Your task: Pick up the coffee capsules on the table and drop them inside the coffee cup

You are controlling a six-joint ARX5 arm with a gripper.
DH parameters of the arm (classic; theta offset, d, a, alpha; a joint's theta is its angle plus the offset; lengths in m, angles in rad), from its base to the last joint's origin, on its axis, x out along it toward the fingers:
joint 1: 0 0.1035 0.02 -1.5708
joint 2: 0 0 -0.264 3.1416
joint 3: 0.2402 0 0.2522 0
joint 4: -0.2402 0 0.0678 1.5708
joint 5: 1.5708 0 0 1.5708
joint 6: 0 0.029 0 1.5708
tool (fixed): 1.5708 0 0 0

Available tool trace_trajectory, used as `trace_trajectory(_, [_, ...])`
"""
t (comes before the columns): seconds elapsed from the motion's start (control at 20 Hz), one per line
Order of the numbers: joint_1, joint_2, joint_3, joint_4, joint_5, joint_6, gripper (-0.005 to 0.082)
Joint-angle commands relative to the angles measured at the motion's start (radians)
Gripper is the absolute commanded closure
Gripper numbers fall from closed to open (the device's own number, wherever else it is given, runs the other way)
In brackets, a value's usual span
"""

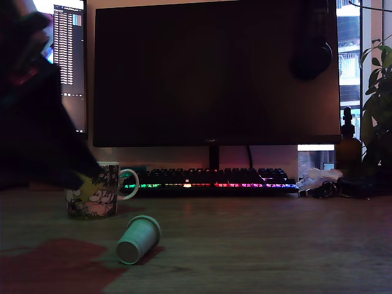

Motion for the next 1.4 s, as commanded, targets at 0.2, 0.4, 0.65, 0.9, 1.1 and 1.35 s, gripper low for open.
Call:
trace_trajectory(0.2, [-0.016, 0.021, -0.014, 0.044, -0.066, -0.024, 0.0082])
trace_trajectory(0.4, [-0.024, 0.094, -0.010, 0.066, -0.097, -0.040, 0.0082])
trace_trajectory(0.65, [-0.051, 0.192, 0.040, 0.066, -0.145, -0.041, 0.0082])
trace_trajectory(0.9, [-0.089, 0.282, 0.073, 0.072, -0.187, -0.031, 0.0083])
trace_trajectory(1.1, [-0.106, 0.333, 0.086, 0.084, -0.212, -0.031, 0.0083])
trace_trajectory(1.35, [-0.117, 0.388, 0.139, 0.071, -0.247, -0.030, 0.0097])
